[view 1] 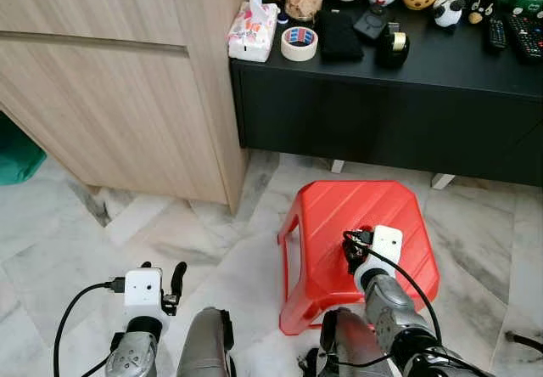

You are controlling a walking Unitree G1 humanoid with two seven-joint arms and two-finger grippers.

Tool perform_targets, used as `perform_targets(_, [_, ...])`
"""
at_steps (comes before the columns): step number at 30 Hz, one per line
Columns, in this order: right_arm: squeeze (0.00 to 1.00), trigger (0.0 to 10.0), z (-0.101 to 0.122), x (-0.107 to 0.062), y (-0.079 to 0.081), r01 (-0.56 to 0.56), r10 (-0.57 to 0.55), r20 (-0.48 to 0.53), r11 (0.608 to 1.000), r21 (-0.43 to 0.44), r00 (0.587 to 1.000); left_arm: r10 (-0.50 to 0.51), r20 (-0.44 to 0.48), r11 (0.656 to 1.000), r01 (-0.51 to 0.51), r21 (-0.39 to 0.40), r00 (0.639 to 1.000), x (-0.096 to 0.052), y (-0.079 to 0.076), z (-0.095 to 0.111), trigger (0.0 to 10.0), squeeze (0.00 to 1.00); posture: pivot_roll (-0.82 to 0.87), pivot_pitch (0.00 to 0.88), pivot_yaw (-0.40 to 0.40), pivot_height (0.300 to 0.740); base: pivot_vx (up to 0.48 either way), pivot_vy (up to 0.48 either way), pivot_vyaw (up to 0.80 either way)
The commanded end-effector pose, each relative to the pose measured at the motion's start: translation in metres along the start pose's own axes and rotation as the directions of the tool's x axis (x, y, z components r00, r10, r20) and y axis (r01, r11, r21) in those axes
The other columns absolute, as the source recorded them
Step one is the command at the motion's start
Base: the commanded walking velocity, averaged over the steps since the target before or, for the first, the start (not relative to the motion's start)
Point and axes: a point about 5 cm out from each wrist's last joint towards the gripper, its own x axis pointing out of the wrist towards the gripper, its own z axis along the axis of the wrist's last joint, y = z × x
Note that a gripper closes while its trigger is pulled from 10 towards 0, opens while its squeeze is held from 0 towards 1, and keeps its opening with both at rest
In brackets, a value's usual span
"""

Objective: Hang keys on a hook

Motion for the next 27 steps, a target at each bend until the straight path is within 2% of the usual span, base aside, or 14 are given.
perform_targets(1, [0.00, 9.4, -0.0138, -0.0034, -0.0072, 0.028, -0.028, -0.053, 1.000, 0.008, 0.998, -0.007, -0.034, 1.000, 0.008, 0.018, 0.999, -0.0056, 0.0003, -0.0091, 10.0, 0.00, 0.16, 0.218, -0.018, 0.621, 0.000, 0.000, 0.00])
perform_targets(2, [0.00, 10.0, -0.0144, -0.0035, -0.0079, 0.032, -0.032, -0.056, 0.999, 0.008, 0.998, -0.007, -0.034, 1.000, 0.008, 0.018, 0.999, -0.0057, 0.0004, -0.0092, 10.0, 0.00, 0.16, 0.218, -0.017, 0.621, 0.000, 0.000, 0.00])
perform_targets(9, [0.00, 10.0, -0.0161, -0.0041, -0.0114, 0.044, -0.043, -0.067, 0.999, 0.012, 0.997, -0.007, -0.037, 1.000, 0.008, 0.019, 0.999, -0.0060, 0.0006, -0.0099, 10.0, 0.00, 0.16, 0.218, -0.018, 0.621, 0.000, 0.000, 0.00])
perform_targets(11, [0.00, 7.0, -0.0165, -0.0042, -0.0121, 0.045, -0.044, -0.069, 0.999, 0.011, 0.997, -0.006, -0.037, 1.000, 0.007, 0.019, 0.999, -0.0060, 0.0007, -0.0099, 10.0, 0.00, 0.16, 0.218, -0.018, 0.621, 0.000, 0.000, 0.00])
perform_targets(12, [0.00, 1.3, -0.0168, -0.0044, -0.0132, 0.046, -0.045, -0.070, 0.999, 0.011, 0.996, -0.006, -0.037, 1.000, 0.007, 0.019, 0.999, -0.0059, 0.0006, -0.0099, 10.0, 0.00, 0.16, 0.217, -0.017, 0.621, 0.000, 0.000, 0.00])
perform_targets(13, [0.00, 1.3, -0.0168, -0.0044, -0.0132, 0.046, -0.045, -0.070, 0.999, 0.011, 0.996, -0.006, -0.037, 1.000, 0.007, 0.019, 0.999, -0.0059, 0.0006, -0.0099, 10.0, 0.00, 0.16, 0.217, -0.017, 0.621, 0.000, 0.000, 0.00])
perform_targets(14, [0.00, 0.0, -0.0168, -0.0044, -0.0137, 0.048, -0.047, -0.070, 0.999, 0.012, 0.996, -0.006, -0.038, 1.000, 0.007, 0.019, 0.999, -0.0058, 0.0006, -0.0099, 10.0, 0.00, 0.16, 0.217, -0.017, 0.621, 0.000, 0.000, 0.00])
perform_targets(27, [0.00, 0.0, -0.0187, -0.0051, -0.0167, 0.053, -0.052, -0.079, 0.998, 0.015, 0.996, -0.004, -0.040, 1.000, 0.005, 0.021, 0.999, -0.0057, 0.0016, -0.0108, 10.0, 0.00, 0.16, 0.213, -0.016, 0.621, 0.000, 0.000, 0.00])
